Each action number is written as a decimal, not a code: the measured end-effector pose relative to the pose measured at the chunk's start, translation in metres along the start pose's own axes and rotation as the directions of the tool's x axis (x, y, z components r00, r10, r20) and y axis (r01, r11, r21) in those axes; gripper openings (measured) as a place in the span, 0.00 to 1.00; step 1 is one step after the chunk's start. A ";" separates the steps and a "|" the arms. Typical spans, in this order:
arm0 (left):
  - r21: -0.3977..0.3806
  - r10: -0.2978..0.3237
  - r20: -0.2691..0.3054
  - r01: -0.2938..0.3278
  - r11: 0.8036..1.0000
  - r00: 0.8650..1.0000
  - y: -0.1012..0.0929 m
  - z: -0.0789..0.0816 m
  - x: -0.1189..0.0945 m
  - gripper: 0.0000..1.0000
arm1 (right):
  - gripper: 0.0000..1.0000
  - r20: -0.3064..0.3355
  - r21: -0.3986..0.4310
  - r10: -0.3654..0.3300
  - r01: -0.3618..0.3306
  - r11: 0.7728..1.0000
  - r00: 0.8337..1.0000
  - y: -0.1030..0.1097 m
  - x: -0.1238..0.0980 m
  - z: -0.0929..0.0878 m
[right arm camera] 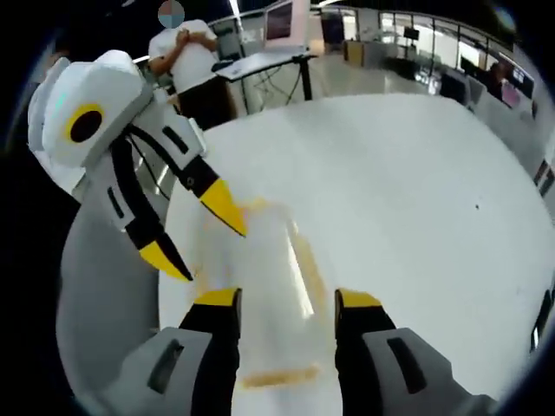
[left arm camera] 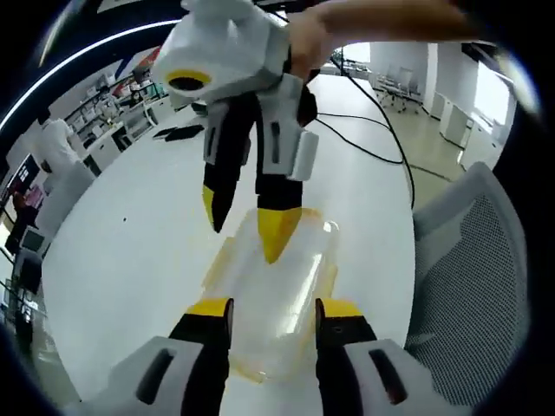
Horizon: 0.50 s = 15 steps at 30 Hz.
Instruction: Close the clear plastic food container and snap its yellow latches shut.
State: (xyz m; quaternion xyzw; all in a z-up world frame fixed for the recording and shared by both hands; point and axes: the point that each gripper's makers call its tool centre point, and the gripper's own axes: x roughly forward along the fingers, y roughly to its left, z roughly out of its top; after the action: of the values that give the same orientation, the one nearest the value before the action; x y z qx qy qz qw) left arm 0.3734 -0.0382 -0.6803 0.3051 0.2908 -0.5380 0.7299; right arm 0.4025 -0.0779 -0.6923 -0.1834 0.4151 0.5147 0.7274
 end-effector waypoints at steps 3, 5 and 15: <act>-0.041 0.021 0.004 -0.021 0.999 1.000 0.006 -0.003 -0.004 0.33 | 0.41 0.020 0.025 -0.026 0.026 0.999 0.999 0.000 -0.005 -0.003; -0.069 0.037 0.006 -0.036 0.997 0.999 0.011 -0.006 -0.006 0.33 | 0.42 0.033 0.040 -0.041 0.039 0.998 0.999 0.002 -0.008 -0.006; -0.216 0.106 0.005 -0.102 0.971 0.994 0.027 -0.024 -0.014 0.33 | 0.44 0.084 0.142 -0.158 0.146 0.979 0.984 -0.002 -0.026 -0.025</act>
State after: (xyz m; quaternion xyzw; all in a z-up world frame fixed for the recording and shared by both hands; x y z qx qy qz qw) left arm 0.3933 -0.0053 -0.6815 0.2345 0.3250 -0.4668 0.7884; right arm 0.3907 -0.1116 -0.6863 -0.1403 0.3989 0.4363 0.7942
